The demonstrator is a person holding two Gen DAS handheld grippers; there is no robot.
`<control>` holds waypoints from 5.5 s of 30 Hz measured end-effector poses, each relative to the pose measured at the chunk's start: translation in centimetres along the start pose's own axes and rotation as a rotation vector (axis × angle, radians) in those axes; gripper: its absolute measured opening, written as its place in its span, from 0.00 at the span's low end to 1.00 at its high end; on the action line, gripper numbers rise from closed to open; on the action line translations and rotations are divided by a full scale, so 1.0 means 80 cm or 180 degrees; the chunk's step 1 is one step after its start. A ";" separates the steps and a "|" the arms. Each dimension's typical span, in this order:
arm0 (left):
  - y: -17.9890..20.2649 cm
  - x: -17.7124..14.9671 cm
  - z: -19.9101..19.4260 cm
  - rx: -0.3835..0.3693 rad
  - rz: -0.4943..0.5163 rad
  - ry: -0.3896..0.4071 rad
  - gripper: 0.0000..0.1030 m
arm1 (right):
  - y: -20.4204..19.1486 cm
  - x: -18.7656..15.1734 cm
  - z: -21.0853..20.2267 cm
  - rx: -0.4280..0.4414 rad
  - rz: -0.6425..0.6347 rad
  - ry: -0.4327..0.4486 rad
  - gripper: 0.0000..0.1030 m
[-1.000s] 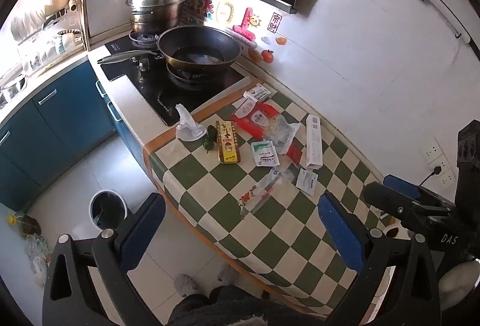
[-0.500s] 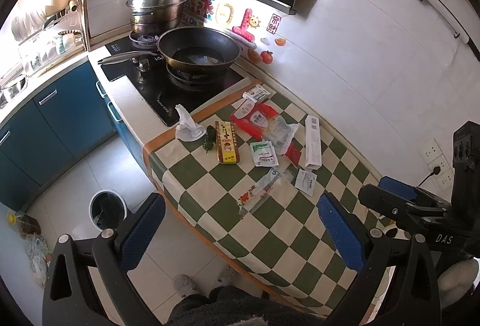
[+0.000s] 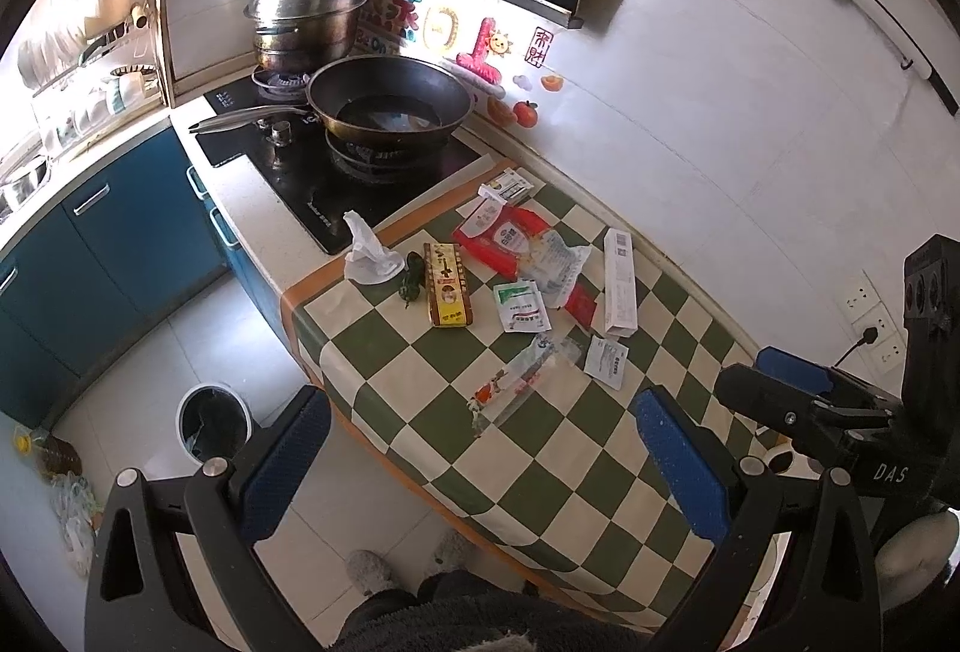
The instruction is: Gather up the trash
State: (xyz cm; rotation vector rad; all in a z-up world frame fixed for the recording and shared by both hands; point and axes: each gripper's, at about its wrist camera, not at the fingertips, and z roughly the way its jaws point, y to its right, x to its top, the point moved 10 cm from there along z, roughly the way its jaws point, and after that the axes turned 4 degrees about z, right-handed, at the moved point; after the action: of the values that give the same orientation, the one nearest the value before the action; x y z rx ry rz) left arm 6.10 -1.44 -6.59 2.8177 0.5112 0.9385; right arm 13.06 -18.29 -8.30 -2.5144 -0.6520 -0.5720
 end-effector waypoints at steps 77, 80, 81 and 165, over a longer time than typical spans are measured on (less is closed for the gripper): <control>-0.119 0.051 0.296 0.1003 0.0129 -0.0907 1.00 | 0.249 0.073 0.157 -0.1576 0.1239 0.0148 1.00; -0.102 0.045 0.368 0.0765 -0.0016 -0.1272 0.99 | 0.314 0.091 0.209 -0.1698 0.1386 -0.0007 1.00; -0.091 0.042 0.399 0.0669 -0.0057 -0.1400 0.99 | 0.335 0.096 0.226 -0.1742 0.1425 -0.0056 1.00; -0.900 -0.556 0.645 0.0026 -0.2756 -0.2260 0.93 | -0.325 -0.459 1.167 -0.0435 -0.0828 -0.3298 0.87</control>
State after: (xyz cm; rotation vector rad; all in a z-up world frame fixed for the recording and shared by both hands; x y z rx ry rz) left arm -16.09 49.26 -88.81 2.2663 1.3890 -0.2135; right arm -5.06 39.56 -92.34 -2.7526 -1.3250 0.7175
